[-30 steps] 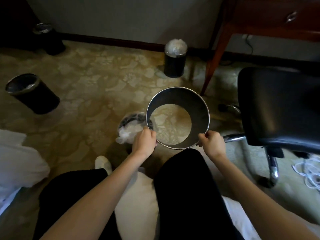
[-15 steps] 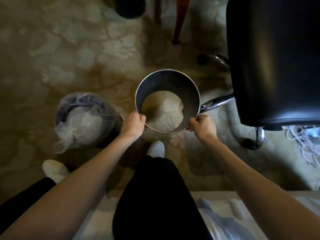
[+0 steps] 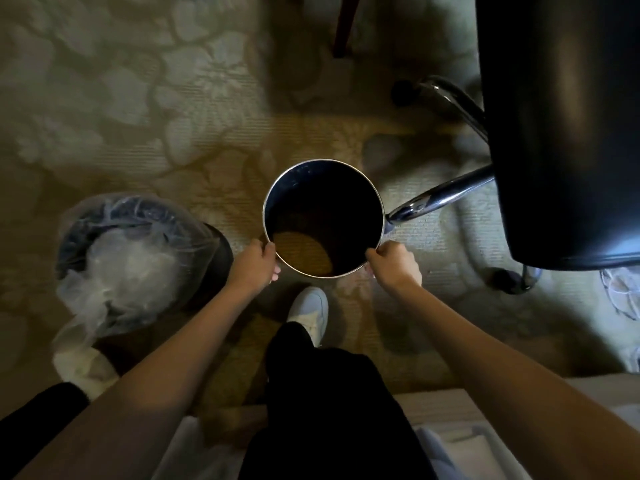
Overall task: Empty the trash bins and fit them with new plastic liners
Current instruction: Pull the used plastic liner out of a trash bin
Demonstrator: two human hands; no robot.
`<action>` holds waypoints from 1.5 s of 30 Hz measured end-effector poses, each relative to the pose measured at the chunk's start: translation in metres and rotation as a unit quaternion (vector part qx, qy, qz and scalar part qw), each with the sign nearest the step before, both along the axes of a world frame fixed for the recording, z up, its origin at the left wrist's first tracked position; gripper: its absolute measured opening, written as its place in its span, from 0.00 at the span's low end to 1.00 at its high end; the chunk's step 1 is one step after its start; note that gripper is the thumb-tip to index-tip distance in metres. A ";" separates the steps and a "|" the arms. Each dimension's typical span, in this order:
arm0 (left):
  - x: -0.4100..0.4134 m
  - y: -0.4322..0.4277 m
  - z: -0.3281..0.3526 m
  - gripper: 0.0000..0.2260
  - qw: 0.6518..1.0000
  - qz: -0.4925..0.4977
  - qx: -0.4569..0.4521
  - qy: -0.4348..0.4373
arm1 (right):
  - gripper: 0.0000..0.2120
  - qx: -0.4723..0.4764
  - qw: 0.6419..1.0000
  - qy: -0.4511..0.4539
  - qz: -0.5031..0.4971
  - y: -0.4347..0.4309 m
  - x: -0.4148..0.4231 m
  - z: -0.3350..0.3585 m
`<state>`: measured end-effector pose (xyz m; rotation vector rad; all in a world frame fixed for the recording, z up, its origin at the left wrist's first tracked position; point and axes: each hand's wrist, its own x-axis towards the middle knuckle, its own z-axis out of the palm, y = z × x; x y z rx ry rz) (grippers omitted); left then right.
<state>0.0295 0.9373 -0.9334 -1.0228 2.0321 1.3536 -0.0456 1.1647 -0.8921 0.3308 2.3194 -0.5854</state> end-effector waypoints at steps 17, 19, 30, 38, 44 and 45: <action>0.169 -0.122 0.224 0.13 0.977 0.149 -0.080 0.130 | 0.10 -0.169 0.971 0.146 0.090 -0.116 0.093 0.218; 0.203 -0.135 0.238 0.13 0.970 0.178 -0.095 0.133 | 0.11 -0.180 0.965 0.157 0.110 -0.133 0.117 0.232; 0.275 -0.183 0.198 0.17 0.962 0.270 -0.021 0.044 | 0.11 -0.174 0.965 0.104 0.168 -0.193 0.164 0.190; 0.226 -0.215 0.131 0.21 0.934 0.340 0.101 -0.053 | 0.06 -0.138 0.981 0.025 0.134 -0.229 0.114 0.095; 0.197 -0.225 0.073 0.20 0.866 0.462 0.163 -0.098 | 0.26 -0.141 0.984 -0.108 0.022 -0.260 0.077 0.036; 0.195 -0.225 0.063 0.19 0.856 0.472 0.182 -0.102 | 0.27 -0.147 0.981 -0.128 0.002 -0.264 0.074 0.029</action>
